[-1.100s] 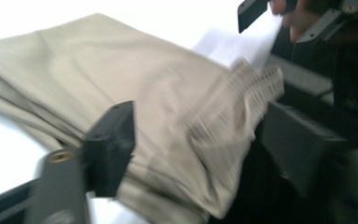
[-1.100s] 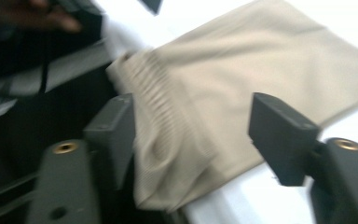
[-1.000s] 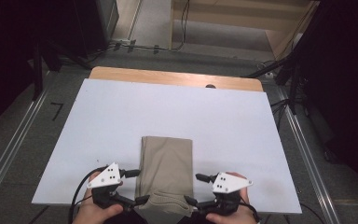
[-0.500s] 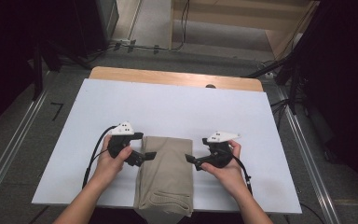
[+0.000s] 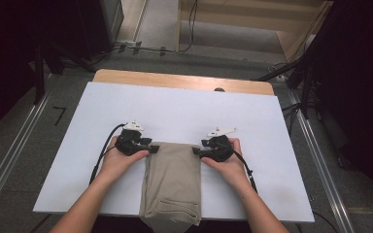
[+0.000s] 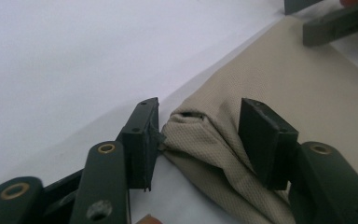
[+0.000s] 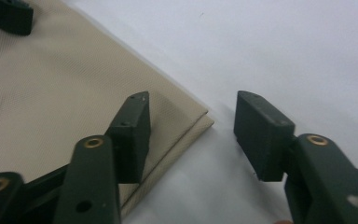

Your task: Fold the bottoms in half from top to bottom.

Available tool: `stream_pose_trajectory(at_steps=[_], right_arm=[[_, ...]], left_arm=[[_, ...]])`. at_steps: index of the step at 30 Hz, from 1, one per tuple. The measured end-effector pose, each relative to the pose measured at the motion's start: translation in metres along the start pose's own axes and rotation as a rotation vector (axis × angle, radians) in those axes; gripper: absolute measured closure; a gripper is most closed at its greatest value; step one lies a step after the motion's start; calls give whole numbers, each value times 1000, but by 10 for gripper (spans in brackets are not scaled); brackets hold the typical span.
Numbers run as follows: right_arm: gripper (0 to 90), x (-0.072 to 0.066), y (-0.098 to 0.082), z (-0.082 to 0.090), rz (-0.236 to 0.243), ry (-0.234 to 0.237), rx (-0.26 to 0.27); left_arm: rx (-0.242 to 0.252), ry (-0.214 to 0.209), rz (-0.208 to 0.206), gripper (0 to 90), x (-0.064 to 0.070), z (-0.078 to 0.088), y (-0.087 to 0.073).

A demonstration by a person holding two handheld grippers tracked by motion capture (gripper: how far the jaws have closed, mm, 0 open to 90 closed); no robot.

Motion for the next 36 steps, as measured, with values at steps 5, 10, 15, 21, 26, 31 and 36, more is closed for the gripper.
stream_pose_trajectory(at_steps=[5, 10, 15, 21, 26, 31, 36], right_arm=[[579, -6, -1, -1, 23, 20, -1], [728, -18, -3, -3, 52, 52, -20], [848, -19, -3, -2, 55, 108, -24], [855, -9, 8, 11, 56, 83, 6], [856, 5, 28, 24, 57, 42, 37], [855, 27, 53, 34, 45, 19, 66], [855, 52, 75, 38, 17, 1, 90]], left_arm=[[-6, 0, -18, 597, 3, 0, -4], [-23, -11, -20, 734, 6, 1, -6], [0, -19, -22, 809, 8, 2, -3], [56, -33, -23, 828, 6, 8, 15], [103, -20, -17, 829, -3, 15, 43], [147, -27, -18, 828, -14, 19, 78], [167, -15, -25, 828, -27, 20, 110]])
Point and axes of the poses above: each handheld gripper's, and its own axes: z roughly backward along the jaws, y roughly out of its top, x roughly to its right, the point moved 9 cm from there along -z, roughly forward along the jaws, and after that the axes turned 12 degrees about -x, right-handed, at the moved point
